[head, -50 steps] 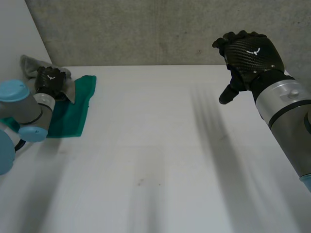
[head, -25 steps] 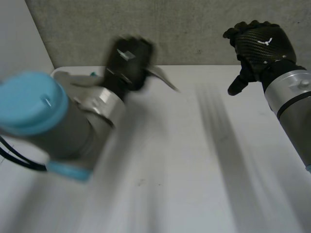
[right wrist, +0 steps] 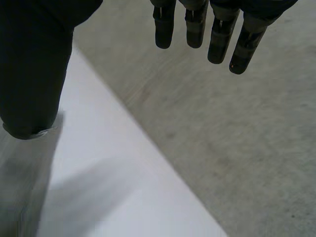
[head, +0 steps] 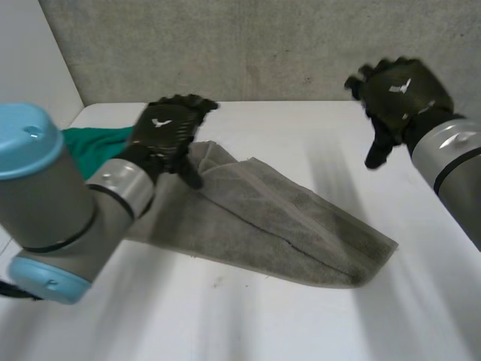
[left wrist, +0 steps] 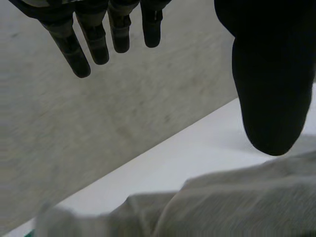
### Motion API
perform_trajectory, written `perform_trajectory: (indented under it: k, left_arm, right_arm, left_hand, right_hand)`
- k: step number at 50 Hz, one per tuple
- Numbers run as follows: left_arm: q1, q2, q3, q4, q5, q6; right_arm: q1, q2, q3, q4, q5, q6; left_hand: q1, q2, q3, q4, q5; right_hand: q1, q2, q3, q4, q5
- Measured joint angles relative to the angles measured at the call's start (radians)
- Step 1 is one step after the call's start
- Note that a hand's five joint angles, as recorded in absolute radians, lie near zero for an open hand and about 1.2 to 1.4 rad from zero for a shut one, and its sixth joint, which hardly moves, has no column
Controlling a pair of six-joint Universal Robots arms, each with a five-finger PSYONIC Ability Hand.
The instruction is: Fold the laundry.
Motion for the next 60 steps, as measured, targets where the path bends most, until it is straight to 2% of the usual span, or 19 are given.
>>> perform_trajectory:
  k: [4,5,6,8,10,14,16,18,27,30,33,34,35,36,37,39,40,51,60]
  left_arm:
    - [0.092,0.034,-0.076,-0.007,0.006,0.075]
    - [0.092,0.034,-0.076,-0.007,0.006,0.075]
    - [0.126,0.036,-0.105,-0.006,0.009,0.127]
    - [0.143,0.036,-0.121,-0.005,0.01,0.161]
    - [0.181,0.022,-0.155,-0.003,0.013,0.254]
    - [0.236,-0.036,-0.188,0.0,0.015,0.387]
    - [0.236,-0.036,-0.188,0.0,0.015,0.387]
    - [0.274,-0.097,-0.191,0.002,0.024,0.45]
    - [0.321,-0.185,-0.154,0.003,0.089,0.46]
    - [0.329,-0.224,-0.134,0.003,0.117,0.456]
    - [0.331,-0.243,-0.124,0.003,0.126,0.454]
    - [0.331,-0.245,-0.123,0.003,0.127,0.454]
    - [0.33,-0.248,-0.121,0.004,0.128,0.454]
    - [0.33,-0.249,-0.12,0.004,0.128,0.453]
    - [0.329,-0.25,-0.12,0.004,0.128,0.453]
    - [0.327,-0.25,-0.12,0.005,0.128,0.453]
    - [0.324,-0.249,-0.12,0.005,0.128,0.452]
    - [0.32,-0.246,-0.122,0.009,0.132,0.453]
    - [0.325,-0.267,-0.111,0.009,0.136,0.455]
  right_arm:
    - [0.002,0.046,-0.002,0.103,-0.015,-0.127]
    - [0.002,0.046,-0.002,0.103,-0.015,-0.127]
    - [0.0,0.075,0.01,0.156,-0.021,-0.188]
    - [-0.001,0.079,0.014,0.165,-0.022,-0.197]
    - [-0.007,0.103,0.054,0.194,-0.031,-0.233]
    - [-0.024,0.144,0.149,0.16,-0.073,-0.237]
    - [-0.024,0.144,0.149,0.16,-0.073,-0.237]
    - [-0.057,0.187,0.253,0.061,-0.14,-0.191]
    - [-0.086,0.263,0.341,-0.092,-0.196,-0.049]
    - [-0.086,0.293,0.346,-0.142,-0.198,-0.005]
    - [-0.084,0.306,0.343,-0.172,-0.194,0.004]
    - [-0.084,0.309,0.341,-0.178,-0.192,0.004]
    - [-0.084,0.311,0.339,-0.185,-0.189,0.005]
    - [-0.084,0.312,0.337,-0.188,-0.188,0.005]
    - [-0.084,0.312,0.336,-0.19,-0.187,0.005]
    - [-0.086,0.312,0.333,-0.196,-0.184,0.006]
    - [-0.089,0.309,0.33,-0.201,-0.182,0.009]
    - [-0.128,0.193,0.34,-0.212,-0.176,0.037]
    - [-0.135,0.167,0.345,-0.213,-0.177,0.038]
  left_hand:
    - [0.026,0.018,0.008,0.015,0.005]
    - [0.026,0.018,0.008,0.015,0.005]
    - [0.038,0.027,0.015,0.024,0.005]
    - [0.039,0.028,0.017,0.026,0.005]
    - [0.039,0.031,0.017,0.026,0.005]
    - [0.105,0.09,0.079,0.091,0.075]
    - [0.105,0.09,0.079,0.091,0.075]
    - [0.145,0.13,0.12,0.133,0.117]
    - [0.209,0.197,0.189,0.199,0.184]
    - [0.253,0.243,0.236,0.243,0.228]
    - [0.314,0.294,0.287,0.298,0.28]
    - [0.333,0.316,0.306,0.317,0.298]
    - [0.386,0.366,0.358,0.369,0.348]
    - [0.391,0.373,0.362,0.374,0.353]
    - [0.391,0.373,0.362,0.374,0.353]
    - [0.391,0.373,0.362,0.374,0.353]
    - [0.414,0.4,0.39,0.402,0.379]
    - [0.414,0.4,0.392,0.402,0.381]
    - [0.414,0.404,0.394,0.407,0.383]
  right_hand:
    - [0.0,0.0,0.0,0.0,0.0]
    - [0.0,0.0,0.0,0.0,0.0]
    - [0.0,0.0,0.0,0.0,0.0]
    - [0.0,0.0,0.0,0.0,0.0]
    - [0.0,0.0,0.0,0.0,0.0]
    - [0.0,0.0,0.0,0.0,0.0]
    - [0.0,0.0,0.0,0.0,0.0]
    - [0.0,0.0,0.0,0.0,0.0]
    - [0.027,0.042,0.048,0.027,0.032]
    - [0.162,0.195,0.207,0.18,0.161]
    - [0.422,0.517,0.5,0.478,0.449]
    - [0.422,0.517,0.5,0.478,0.449]
    - [0.643,0.765,0.761,0.741,0.703]
    - [0.643,0.765,0.761,0.741,0.703]
    - [0.734,0.892,0.888,0.86,0.825]
    - [0.734,0.892,0.888,0.86,0.825]
    - [0.775,0.954,0.967,0.95,0.912]
    - [0.775,0.954,0.968,0.953,0.914]
    - [0.775,0.954,0.968,0.953,0.918]
